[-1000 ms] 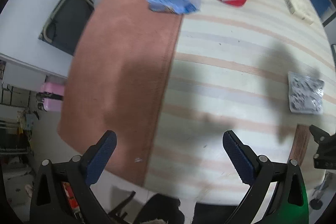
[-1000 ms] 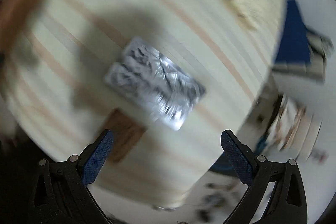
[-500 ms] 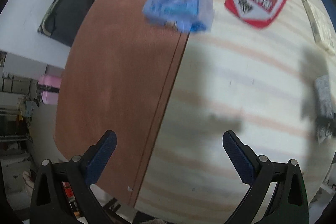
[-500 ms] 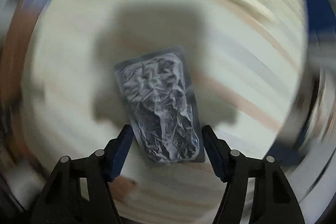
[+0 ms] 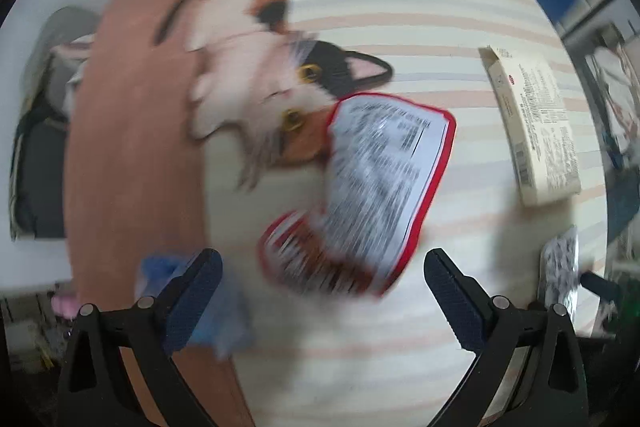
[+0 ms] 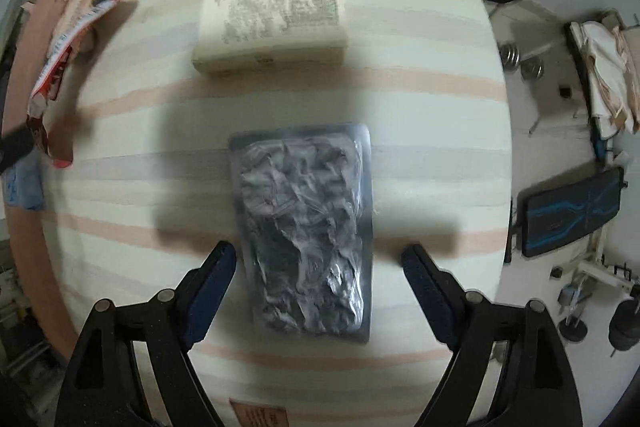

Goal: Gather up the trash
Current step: 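Grasp the foil blister pack with the right gripper while the left grasps the red-white snack bag, then carry the blister pack and snack bag to the bin and release both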

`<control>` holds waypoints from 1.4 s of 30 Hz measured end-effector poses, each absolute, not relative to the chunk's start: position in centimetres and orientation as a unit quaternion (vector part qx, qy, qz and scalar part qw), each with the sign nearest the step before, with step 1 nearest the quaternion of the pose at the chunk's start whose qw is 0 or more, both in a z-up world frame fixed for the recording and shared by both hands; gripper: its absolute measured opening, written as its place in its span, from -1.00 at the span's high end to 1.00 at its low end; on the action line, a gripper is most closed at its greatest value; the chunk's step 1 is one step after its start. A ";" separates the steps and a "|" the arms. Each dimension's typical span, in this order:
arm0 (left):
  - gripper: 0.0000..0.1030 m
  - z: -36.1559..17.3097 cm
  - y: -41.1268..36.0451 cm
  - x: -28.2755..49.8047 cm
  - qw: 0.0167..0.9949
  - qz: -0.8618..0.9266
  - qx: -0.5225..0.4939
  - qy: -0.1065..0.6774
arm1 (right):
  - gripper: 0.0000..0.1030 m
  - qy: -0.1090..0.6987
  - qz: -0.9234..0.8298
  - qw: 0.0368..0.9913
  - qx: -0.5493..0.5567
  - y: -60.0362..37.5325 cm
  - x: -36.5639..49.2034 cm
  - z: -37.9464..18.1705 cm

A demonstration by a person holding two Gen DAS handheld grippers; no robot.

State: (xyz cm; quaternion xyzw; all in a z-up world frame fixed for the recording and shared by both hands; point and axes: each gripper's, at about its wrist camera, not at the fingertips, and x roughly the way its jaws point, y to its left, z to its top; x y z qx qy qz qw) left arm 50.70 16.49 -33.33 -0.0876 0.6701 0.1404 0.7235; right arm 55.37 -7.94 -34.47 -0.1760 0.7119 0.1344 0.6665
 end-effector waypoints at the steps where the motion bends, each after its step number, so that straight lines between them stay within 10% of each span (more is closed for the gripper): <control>1: -0.89 -34.0 16.5 51.3 0.720 0.132 -0.085 0.676 | -0.66 0.709 0.130 0.671 -0.173 -8.3 54.9 -34.4; 6: 0.22 -35.4 16.3 51.9 0.716 0.126 -0.073 0.683 | -0.28 0.691 0.125 0.694 -0.159 -8.8 53.7 -33.0; 13: 0.72 -32.5 14.2 47.8 0.740 0.124 -0.092 0.655 | -0.28 0.698 0.142 0.691 -0.119 -9.4 53.3 -32.8; 42: 0.72 -22.7 8.8 20.0 0.793 0.103 -0.195 0.568 | -0.28 0.630 0.194 0.752 -0.002 -12.2 30.0 -21.5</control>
